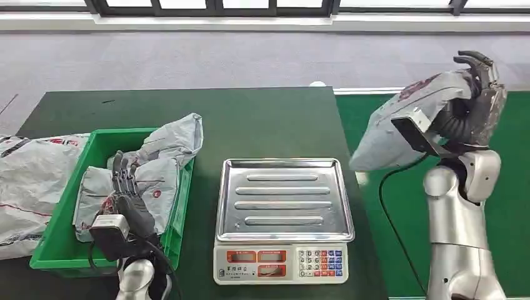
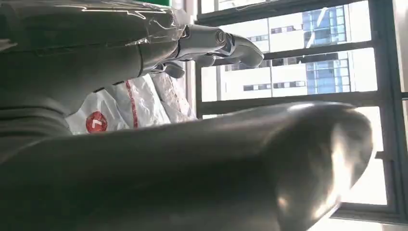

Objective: Moved the parcel from conveyor to table for the left to box.

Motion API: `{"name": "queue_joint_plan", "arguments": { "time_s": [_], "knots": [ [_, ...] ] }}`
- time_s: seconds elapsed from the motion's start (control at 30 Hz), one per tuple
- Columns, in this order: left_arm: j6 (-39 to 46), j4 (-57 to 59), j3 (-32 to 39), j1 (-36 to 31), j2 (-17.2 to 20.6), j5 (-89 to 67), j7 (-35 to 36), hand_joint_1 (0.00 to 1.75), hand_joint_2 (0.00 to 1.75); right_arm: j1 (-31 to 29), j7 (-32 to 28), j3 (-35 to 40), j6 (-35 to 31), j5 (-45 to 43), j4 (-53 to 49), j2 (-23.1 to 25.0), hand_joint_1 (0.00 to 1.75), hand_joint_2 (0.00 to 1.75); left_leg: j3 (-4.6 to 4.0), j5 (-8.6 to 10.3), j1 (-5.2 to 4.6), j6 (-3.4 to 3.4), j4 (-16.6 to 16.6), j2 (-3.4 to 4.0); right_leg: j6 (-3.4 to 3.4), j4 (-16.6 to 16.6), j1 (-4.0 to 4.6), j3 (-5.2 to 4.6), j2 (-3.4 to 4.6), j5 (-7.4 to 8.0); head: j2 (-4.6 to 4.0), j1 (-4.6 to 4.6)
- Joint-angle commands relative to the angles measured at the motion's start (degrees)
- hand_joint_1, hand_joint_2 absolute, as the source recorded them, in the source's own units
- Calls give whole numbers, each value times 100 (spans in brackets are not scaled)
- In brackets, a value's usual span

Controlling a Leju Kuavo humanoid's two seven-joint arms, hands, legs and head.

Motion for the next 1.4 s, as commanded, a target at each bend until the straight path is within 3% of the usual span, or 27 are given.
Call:
{"name": "queue_joint_plan", "arguments": {
  "time_s": [0.03, 0.1, 0.23, 0.37, 0.47, 0.57, 0.63, 0.87, 1.1, 1.3, 1.33, 1.37, 1.4],
  "knots": [
    [-22, 585, -228, -393, 127, 106, 26, 0, 0, -1630, 36, 1150, -31, 391, 1735, 603, 175, 175, -12, 0, -13, -3, -1, 62, -2, 20, -13, -40, 57, 11, 0, 2],
    [-69, 705, -231, -475, 86, 65, 26, 0, 0, -2187, 219, 1254, -31, 703, 2273, 972, 175, 175, -25, 1, -18, -6, -3, 76, -3, 33, -15, -27, 71, 14, 0, 0],
    [-95, 840, -283, -526, 123, 167, 26, 0, 0, -3118, 212, 1619, 274, 3, 3411, 1445, 175, 175, -34, 11, -19, -17, 1, 82, -7, 52, -18, -52, 79, 18, 0, 2],
    [-102, 869, -295, -549, 121, 188, 26, 0, 0, -3147, 192, 1744, 209, -81, 3554, 1643, 175, 175, -33, 28, -12, -26, -9, 61, -11, 47, -12, -50, 59, 20, 0, 0],
    [-148, 960, -356, -659, 126, 204, 26, 0, 0, -2664, -299, 2110, 424, -631, 3617, 2192, 175, 175, -23, 27, -7, -28, -10, 45, -9, 43, -8, -36, 45, 15, 0, 0],
    [-123, 1011, -375, -724, 132, 233, 26, 0, 0, -2280, -64, 2977, 360, -922, 3573, 2568, 175, 175, -20, 29, -2, -28, -17, 47, -11, 37, -3, -30, 47, 18, 0, 0],
    [-134, 1016, -371, -730, 109, 221, 26, 0, 0, -2157, 187, 3709, 385, -1491, 3397, 2568, 175, 175, -25, 30, -2, -29, -21, 58, -11, 37, -2, -38, 56, 21, 0, 0],
    [-54, 994, -422, -766, 52, 180, 26, 0, 0, -1940, 321, 4926, 311, -2708, 3335, 2568, 175, 175, -49, 28, 1, -25, -8, 24, -8, 44, -1, -50, 23, 11, 0, 0],
    [10, 900, -434, -760, 30, 166, 26, 0, 0, -1736, 238, 5290, 502, -3299, 3307, 2568, 175, 175, -57, 32, 0, -26, -6, 14, -9, 42, -2, -52, 13, 12, 0, 2],
    [361, 548, -487, -492, 86, 89, 26, 0, 0, -923, 148, 6142, 720, -3978, 3581, 2568, 175, 175, -39, 39, 3, -28, -31, 15, -11, 15, 1, -33, 12, 21, 0, 2],
    [404, 461, -502, -427, 110, 74, 26, 0, 0, -908, 191, 6148, 799, -3971, 3691, 2568, 42, 175, -38, 33, 0, -28, -24, 19, -11, 24, -1, -35, 17, 15, 0, 2],
    [466, 298, -540, -291, 166, 52, 26, 0, 0, -906, 358, 6079, 780, -3890, 3946, 2568, 0, 175, -38, 36, 0, -28, -29, 20, -12, 19, -1, -36, 17, 19, 0, 0],
    [557, 146, -584, -149, 215, 25, 26, 0, 0, -870, 391, 5855, 940, -3898, 4122, 2531, 0, 175, -40, 29, 0, -28, -19, 23, -11, 29, -2, -40, 20, 13, 0, 2]
  ]
}}
